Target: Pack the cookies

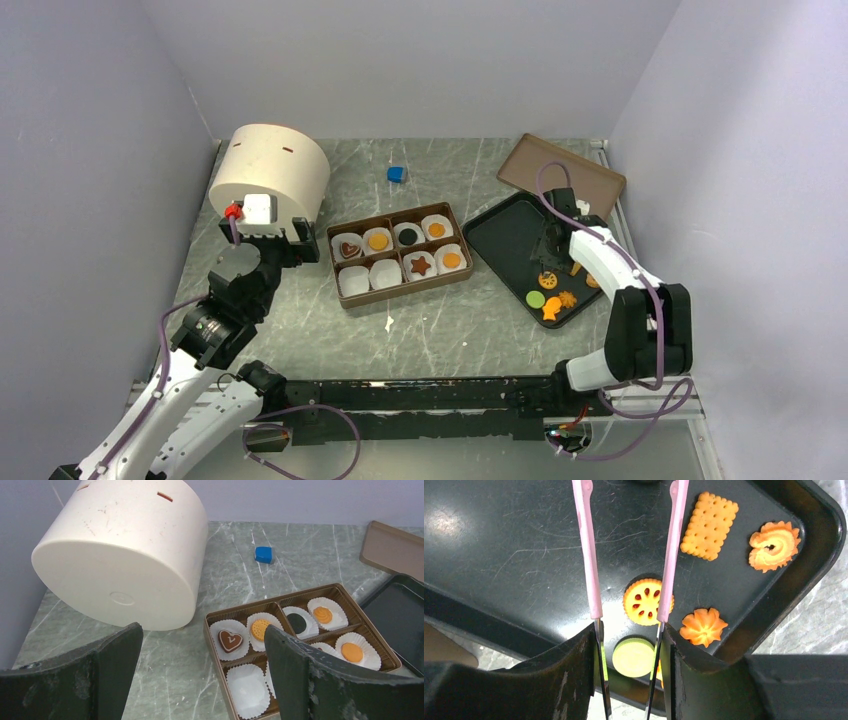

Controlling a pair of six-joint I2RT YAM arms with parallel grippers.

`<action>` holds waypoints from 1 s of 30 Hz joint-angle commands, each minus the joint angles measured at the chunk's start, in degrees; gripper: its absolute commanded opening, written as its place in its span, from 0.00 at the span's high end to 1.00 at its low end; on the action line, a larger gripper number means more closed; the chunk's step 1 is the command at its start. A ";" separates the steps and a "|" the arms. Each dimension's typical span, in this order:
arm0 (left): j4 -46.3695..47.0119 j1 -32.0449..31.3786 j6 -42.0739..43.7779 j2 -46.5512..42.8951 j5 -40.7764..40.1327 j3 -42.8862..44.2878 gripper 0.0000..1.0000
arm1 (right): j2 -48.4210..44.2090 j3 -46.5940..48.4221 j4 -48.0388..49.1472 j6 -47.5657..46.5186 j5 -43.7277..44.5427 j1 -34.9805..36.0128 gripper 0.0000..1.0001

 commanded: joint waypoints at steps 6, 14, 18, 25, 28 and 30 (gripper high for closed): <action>2.01 -0.35 0.55 -0.23 0.51 -0.22 0.04 | 2.72 -1.19 5.60 -1.71 -0.24 -2.51 0.53; 2.01 -0.35 0.62 -0.29 0.67 -0.22 0.04 | 5.76 -0.87 7.63 -2.48 -0.88 -3.50 0.53; 2.01 -0.33 0.57 -0.31 0.68 -0.14 0.04 | 7.82 0.30 7.75 -3.20 -1.14 -3.74 0.55; 2.01 -0.35 0.67 -0.31 0.90 -0.13 0.04 | 7.91 1.75 7.56 -3.71 -1.63 -3.74 0.63; 2.01 -0.35 0.67 -0.32 1.02 -0.13 0.04 | 7.11 2.19 6.75 -3.83 -2.44 -3.67 0.66; 2.01 -0.35 0.65 -0.31 1.04 -0.14 0.04 | 6.13 2.49 6.43 -3.84 -3.47 -3.65 0.68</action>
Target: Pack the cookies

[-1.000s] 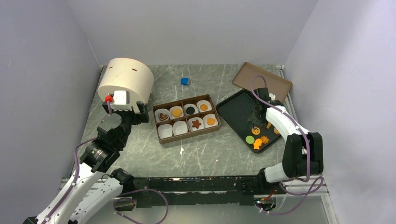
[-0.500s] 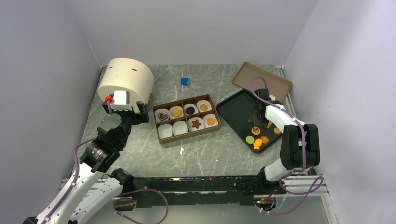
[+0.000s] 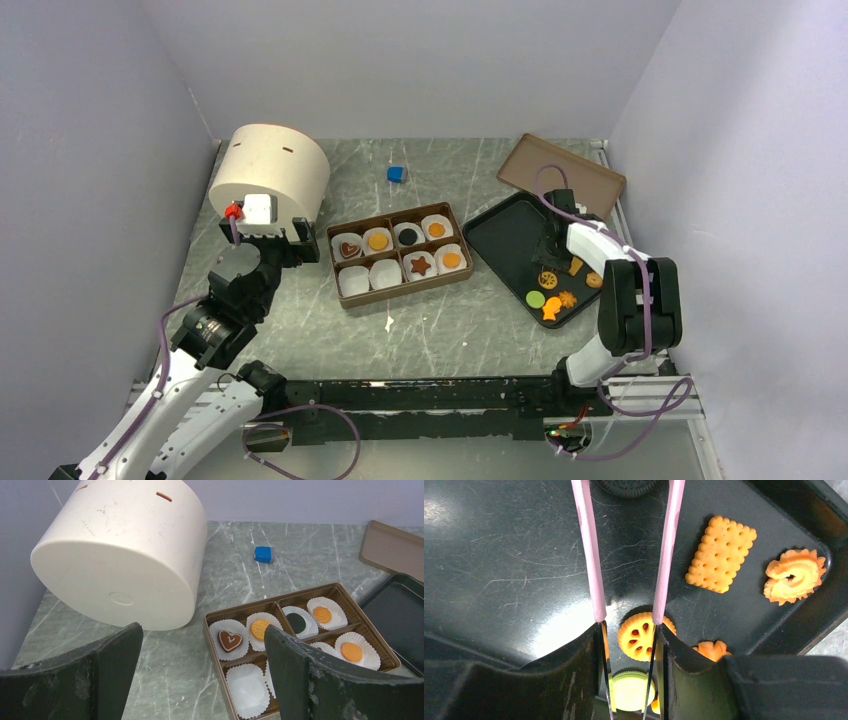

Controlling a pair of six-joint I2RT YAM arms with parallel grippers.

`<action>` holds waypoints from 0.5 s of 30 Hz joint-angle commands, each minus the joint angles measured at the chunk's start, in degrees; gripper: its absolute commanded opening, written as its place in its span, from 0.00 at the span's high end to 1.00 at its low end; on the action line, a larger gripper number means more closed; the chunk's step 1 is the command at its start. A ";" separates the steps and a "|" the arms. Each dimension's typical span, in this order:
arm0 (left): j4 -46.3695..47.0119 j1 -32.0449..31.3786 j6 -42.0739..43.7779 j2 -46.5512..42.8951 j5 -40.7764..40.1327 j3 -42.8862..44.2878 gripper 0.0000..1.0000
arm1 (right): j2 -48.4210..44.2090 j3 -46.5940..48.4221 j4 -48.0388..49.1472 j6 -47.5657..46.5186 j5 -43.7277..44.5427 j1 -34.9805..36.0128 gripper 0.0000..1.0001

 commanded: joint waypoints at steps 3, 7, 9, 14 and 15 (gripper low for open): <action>1.99 -0.26 0.60 -0.11 1.01 -0.06 0.04 | -4.14 3.08 -0.11 -0.79 -3.49 -0.13 0.71; 1.81 -0.26 0.55 0.07 0.84 -0.04 0.04 | -5.40 4.36 -1.26 -1.59 -6.04 0.64 0.72; 1.81 -0.25 0.65 0.06 0.82 -0.04 0.04 | -5.93 4.99 -1.84 -2.06 -7.03 1.44 0.73; 1.90 -0.26 0.72 0.62 1.05 -0.04 0.04 | -7.07 7.60 -3.99 -3.60 -8.55 4.20 0.74; 1.90 -0.24 0.70 0.73 1.16 -0.04 0.04 | -7.36 8.15 -4.35 -4.01 -8.80 4.99 0.74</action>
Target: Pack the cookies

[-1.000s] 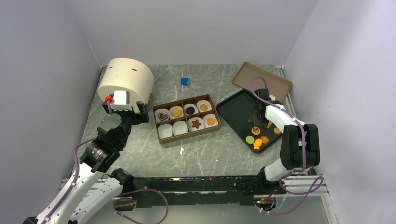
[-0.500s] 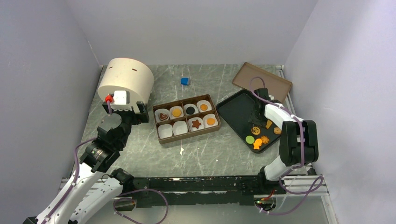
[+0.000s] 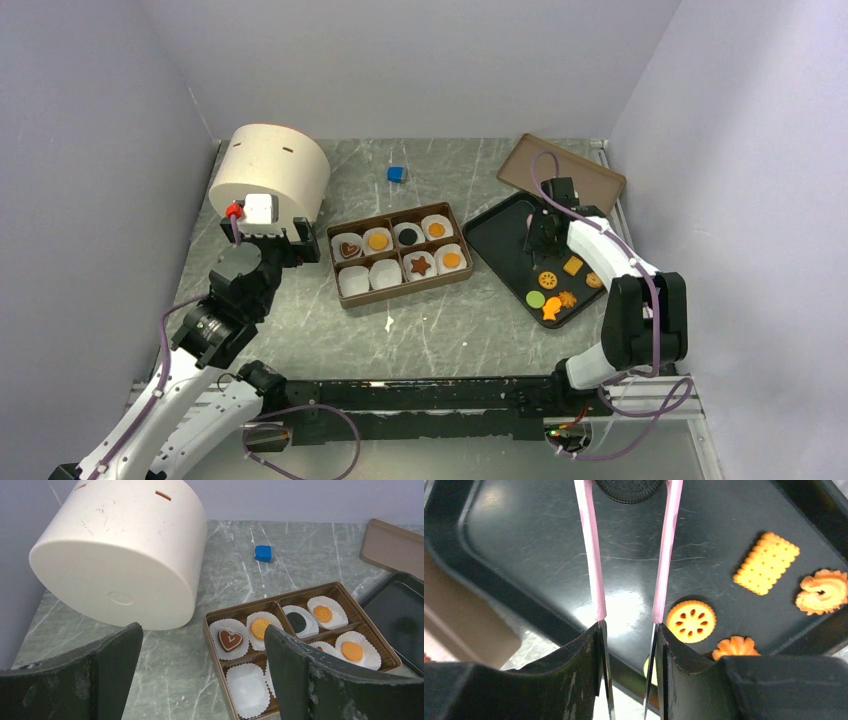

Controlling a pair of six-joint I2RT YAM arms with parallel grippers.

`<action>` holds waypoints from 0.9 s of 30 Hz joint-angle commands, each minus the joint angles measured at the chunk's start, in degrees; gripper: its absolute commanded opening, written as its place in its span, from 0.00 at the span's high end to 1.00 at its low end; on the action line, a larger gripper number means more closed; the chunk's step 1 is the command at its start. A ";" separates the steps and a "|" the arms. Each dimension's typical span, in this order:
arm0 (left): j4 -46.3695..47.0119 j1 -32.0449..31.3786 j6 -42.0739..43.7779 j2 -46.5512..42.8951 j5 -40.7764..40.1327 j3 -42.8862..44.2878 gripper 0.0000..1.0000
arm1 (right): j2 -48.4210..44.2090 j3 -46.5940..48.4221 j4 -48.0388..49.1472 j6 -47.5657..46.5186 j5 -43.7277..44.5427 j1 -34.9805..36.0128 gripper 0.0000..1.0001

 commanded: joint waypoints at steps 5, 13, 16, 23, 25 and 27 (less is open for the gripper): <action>1.92 -0.13 0.83 0.89 1.16 -0.04 0.04 | -3.68 7.57 -3.21 -4.68 -1.90 8.35 0.74; 1.90 -0.09 0.88 1.05 0.84 -0.04 0.04 | -1.28 13.43 -5.86 -8.38 -2.97 19.51 0.74; 1.90 0.01 0.92 1.20 1.07 -0.04 0.04 | -0.77 15.01 -6.13 -9.87 -3.71 22.95 0.74; 1.90 0.11 0.83 1.13 0.92 -0.04 0.04 | 2.97 19.74 -8.67 -12.36 -3.76 30.80 0.73; 1.90 0.09 0.78 1.03 0.84 -0.04 0.04 | 3.86 20.71 -9.02 -13.07 -3.43 33.10 0.73; 1.83 0.09 0.77 0.94 0.83 -0.04 0.04 | 4.72 21.50 -8.95 -13.56 -3.92 35.38 0.73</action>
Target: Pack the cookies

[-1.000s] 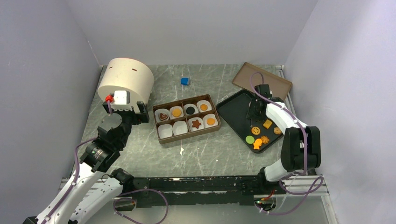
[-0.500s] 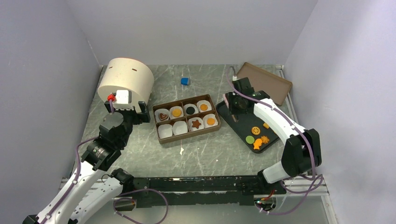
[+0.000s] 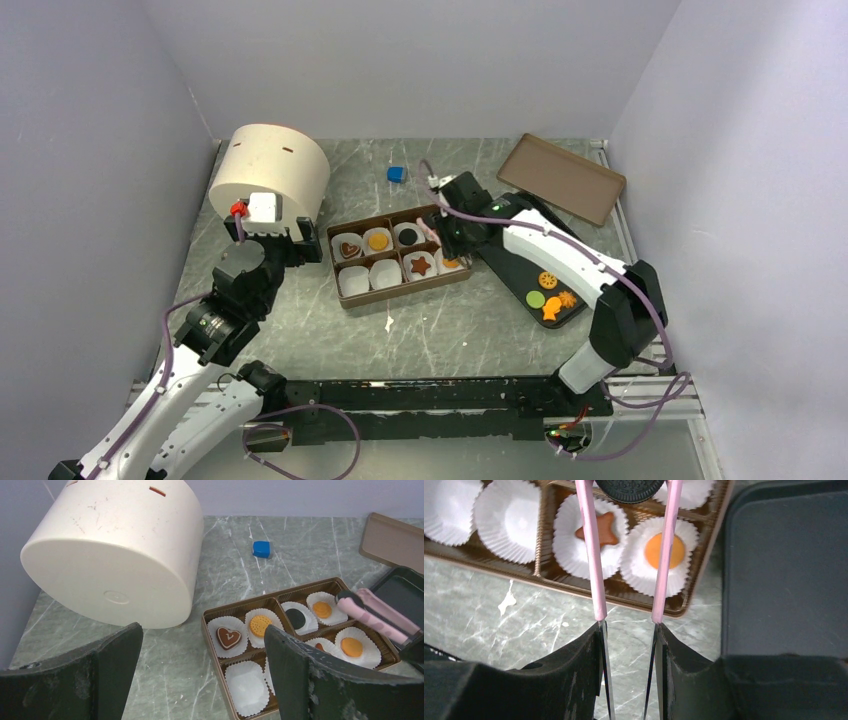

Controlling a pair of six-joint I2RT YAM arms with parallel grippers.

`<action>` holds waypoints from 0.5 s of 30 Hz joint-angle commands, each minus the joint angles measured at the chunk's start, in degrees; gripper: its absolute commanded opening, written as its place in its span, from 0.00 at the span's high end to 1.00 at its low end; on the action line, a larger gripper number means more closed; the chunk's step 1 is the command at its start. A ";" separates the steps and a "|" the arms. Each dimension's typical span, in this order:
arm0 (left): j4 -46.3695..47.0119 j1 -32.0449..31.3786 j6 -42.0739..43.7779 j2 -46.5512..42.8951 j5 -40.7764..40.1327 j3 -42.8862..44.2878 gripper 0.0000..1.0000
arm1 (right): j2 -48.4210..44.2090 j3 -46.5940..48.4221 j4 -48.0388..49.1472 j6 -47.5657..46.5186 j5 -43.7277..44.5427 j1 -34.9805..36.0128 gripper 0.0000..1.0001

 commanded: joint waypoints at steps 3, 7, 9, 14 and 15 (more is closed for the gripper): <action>1.72 0.08 0.73 -0.25 -0.08 -0.02 0.04 | 2.57 5.11 -1.29 -3.44 -0.26 6.22 0.73; 1.63 0.16 0.50 -0.51 -0.84 -0.02 0.04 | 5.55 6.89 -2.63 -4.72 -0.18 9.83 0.72; 1.26 0.16 0.13 -0.61 -2.09 0.04 0.04 | 6.86 7.57 -2.73 -5.12 0.64 11.39 0.72; 0.59 0.15 -0.56 -0.92 -4.11 0.32 0.04 | 10.22 9.81 -3.40 -6.02 1.20 14.09 0.71; 0.54 0.17 -0.68 -0.95 -4.41 0.33 0.04 | 10.88 10.25 -3.74 -6.28 1.04 14.70 0.70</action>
